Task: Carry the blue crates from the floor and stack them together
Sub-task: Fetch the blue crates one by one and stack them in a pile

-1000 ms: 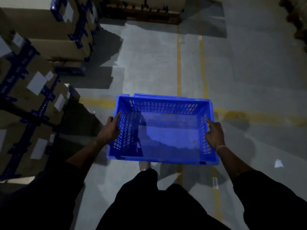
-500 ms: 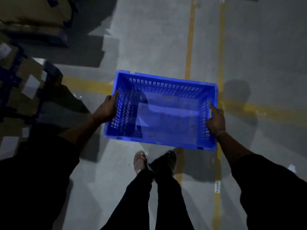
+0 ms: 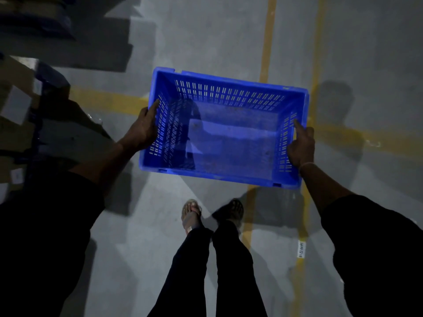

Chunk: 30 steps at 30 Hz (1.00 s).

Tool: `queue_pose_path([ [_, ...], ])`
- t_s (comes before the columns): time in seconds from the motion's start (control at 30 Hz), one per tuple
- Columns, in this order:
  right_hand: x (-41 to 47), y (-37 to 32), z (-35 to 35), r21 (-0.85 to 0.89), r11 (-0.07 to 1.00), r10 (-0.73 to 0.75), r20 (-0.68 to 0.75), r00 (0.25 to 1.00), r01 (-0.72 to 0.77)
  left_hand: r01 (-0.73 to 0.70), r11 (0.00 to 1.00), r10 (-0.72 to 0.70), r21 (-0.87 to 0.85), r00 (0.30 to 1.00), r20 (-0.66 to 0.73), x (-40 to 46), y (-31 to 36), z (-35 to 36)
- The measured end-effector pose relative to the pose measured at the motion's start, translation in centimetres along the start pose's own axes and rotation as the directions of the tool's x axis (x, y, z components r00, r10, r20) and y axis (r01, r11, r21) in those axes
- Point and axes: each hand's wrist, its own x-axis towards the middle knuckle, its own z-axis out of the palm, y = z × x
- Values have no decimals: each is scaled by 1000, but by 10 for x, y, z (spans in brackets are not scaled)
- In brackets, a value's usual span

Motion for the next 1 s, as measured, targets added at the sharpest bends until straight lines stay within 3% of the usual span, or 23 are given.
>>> queue_pose_path([
  [0.4, -13, -2, -19, -124, 992, 57, 194, 979, -33, -55, 998, 58, -25, 989, 133, -9, 16, -20],
  [0.57, -30, -1, -14, -105, 994, -5, 137, 991, 20, -173, 984, 163, 44, 973, 164, -3, -9, -15],
  [0.67, -36, -2, -12, -127, 989, -56, 96, 994, 68, -128, 969, 117, 213, 991, 64, -6, -10, 1],
  [0.8, -38, -5, -12, -232, 955, -169, 90, 981, 186, -331, 875, 357, 352, 934, -9, -17, 2, 23],
  [0.9, -37, 1, -5, -291, 929, -213, 83, 974, 228, -274, 884, 332, 379, 939, -94, -20, 8, 29],
  [1.0, -39, 5, -4, -311, 914, -253, 68, 965, 261, -286, 856, 358, 430, 929, -95, -21, 5, 32],
])
